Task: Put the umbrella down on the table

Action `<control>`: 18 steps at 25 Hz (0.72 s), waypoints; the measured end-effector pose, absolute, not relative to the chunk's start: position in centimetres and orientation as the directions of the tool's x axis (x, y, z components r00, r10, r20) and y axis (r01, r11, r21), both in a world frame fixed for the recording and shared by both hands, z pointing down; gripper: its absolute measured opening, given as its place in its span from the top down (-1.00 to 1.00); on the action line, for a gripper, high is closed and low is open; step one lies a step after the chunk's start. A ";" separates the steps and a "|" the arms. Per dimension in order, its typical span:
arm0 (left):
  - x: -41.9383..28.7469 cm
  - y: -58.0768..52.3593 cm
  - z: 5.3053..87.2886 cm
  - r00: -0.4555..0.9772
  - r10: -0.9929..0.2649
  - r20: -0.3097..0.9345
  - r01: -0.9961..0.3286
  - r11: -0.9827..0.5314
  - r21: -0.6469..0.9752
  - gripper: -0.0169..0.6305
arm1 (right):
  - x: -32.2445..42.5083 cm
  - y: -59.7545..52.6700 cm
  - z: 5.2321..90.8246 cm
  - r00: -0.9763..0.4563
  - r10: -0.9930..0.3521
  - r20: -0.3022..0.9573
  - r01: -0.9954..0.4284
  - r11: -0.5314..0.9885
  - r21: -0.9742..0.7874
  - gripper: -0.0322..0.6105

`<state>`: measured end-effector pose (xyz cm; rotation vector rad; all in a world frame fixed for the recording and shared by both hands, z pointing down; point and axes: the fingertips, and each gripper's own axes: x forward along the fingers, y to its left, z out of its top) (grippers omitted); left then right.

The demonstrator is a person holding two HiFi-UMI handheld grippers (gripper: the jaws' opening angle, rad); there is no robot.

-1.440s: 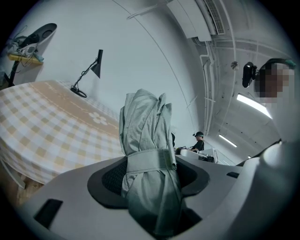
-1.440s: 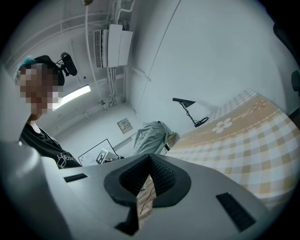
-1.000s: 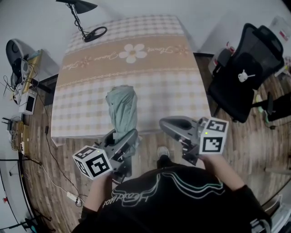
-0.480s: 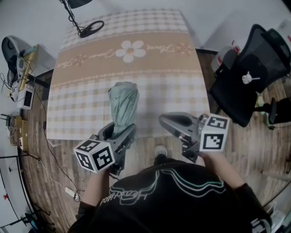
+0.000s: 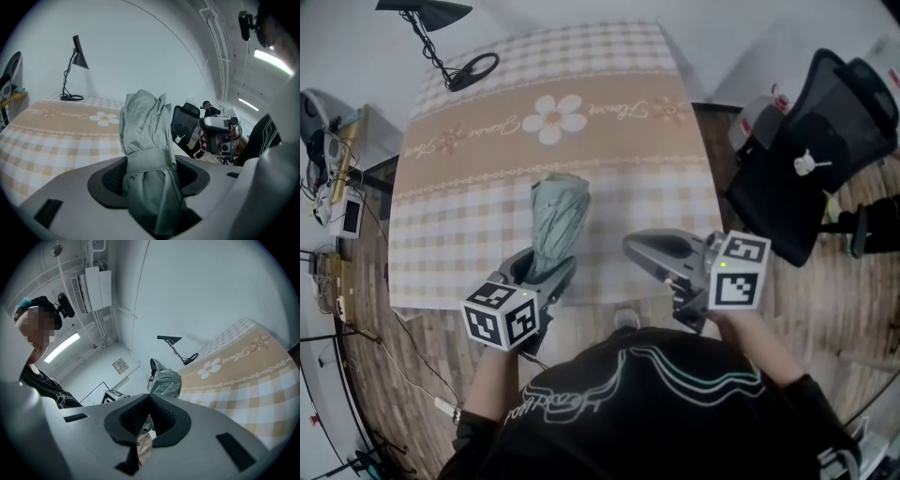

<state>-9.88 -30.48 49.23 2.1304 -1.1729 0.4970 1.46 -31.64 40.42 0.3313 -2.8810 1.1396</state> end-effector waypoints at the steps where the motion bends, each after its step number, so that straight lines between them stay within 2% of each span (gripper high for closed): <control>1: -9.8 -30.9 49.8 0.519 -0.595 0.613 -0.853 -0.397 0.337 0.14 | 1.6 -32.1 40.6 -0.977 -0.188 0.103 -0.208 0.709 -0.674 0.86; 8: -9.1 -32.2 51.9 0.514 -0.544 0.663 -0.843 -0.461 0.276 0.14 | 2.0 -33.5 41.6 -0.972 -0.197 0.131 -0.233 0.691 -0.684 0.86; 18: -9.6 -34.3 56.2 0.460 -0.507 0.729 -0.863 -0.449 0.231 0.14 | 2.8 -34.7 43.1 -0.962 -0.214 0.172 -0.273 0.672 -0.689 0.86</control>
